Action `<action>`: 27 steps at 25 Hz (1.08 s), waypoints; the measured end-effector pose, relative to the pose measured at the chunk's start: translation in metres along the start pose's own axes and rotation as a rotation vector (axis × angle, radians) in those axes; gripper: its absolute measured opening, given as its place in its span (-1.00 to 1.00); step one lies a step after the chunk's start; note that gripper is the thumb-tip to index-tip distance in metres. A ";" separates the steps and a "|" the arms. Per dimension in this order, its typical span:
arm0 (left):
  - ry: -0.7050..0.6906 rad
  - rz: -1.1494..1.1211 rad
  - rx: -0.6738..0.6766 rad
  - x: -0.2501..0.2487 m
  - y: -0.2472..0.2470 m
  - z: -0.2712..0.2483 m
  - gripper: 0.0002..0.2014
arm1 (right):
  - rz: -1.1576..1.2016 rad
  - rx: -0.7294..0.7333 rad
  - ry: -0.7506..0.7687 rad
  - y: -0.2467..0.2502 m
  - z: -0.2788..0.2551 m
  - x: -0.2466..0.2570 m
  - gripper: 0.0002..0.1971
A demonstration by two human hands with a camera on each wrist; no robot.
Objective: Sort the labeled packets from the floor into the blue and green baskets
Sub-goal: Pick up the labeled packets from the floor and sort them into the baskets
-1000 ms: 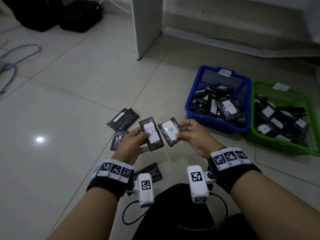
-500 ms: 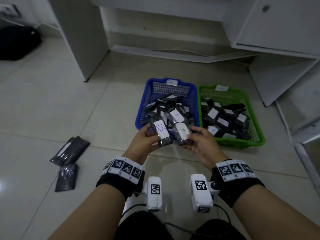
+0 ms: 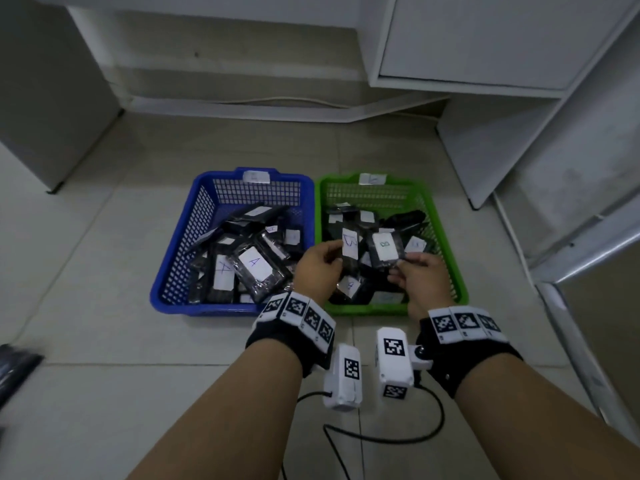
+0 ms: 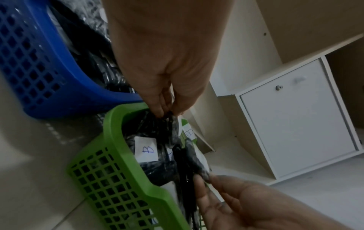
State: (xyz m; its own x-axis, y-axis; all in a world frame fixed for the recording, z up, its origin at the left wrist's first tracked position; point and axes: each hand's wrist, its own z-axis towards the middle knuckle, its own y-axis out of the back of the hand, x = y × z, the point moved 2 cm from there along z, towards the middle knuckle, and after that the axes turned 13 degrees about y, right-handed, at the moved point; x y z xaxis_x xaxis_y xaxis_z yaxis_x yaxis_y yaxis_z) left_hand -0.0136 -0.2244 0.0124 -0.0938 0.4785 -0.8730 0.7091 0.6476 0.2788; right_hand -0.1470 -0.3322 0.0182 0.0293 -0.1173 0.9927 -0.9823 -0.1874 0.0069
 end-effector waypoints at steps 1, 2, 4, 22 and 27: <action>-0.020 0.031 0.030 -0.001 -0.002 0.001 -0.62 | 0.034 -0.005 -0.005 -0.002 0.001 -0.003 -0.79; -0.031 0.065 0.060 0.000 -0.002 0.003 -0.59 | 0.050 -0.013 -0.017 -0.004 0.000 -0.006 -0.75; -0.062 0.089 0.101 0.000 0.006 0.000 -0.59 | 0.029 -0.025 -0.023 -0.008 -0.007 -0.011 -0.73; 0.287 0.509 -0.564 0.234 0.390 -0.185 -0.64 | -0.639 1.295 0.280 -0.226 -0.265 -0.038 -0.32; 0.546 0.394 -0.617 0.296 0.423 -0.192 -0.19 | -0.812 1.521 0.331 -0.287 -0.306 -0.056 -0.20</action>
State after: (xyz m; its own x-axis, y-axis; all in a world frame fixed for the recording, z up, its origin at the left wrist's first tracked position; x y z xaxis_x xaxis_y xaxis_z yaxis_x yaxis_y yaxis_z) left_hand 0.1248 0.3054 -0.0517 -0.3534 0.8446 -0.4022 0.2748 0.5047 0.8184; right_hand 0.0765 0.0265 -0.0029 0.1550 0.6098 0.7772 0.2973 -0.7791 0.5520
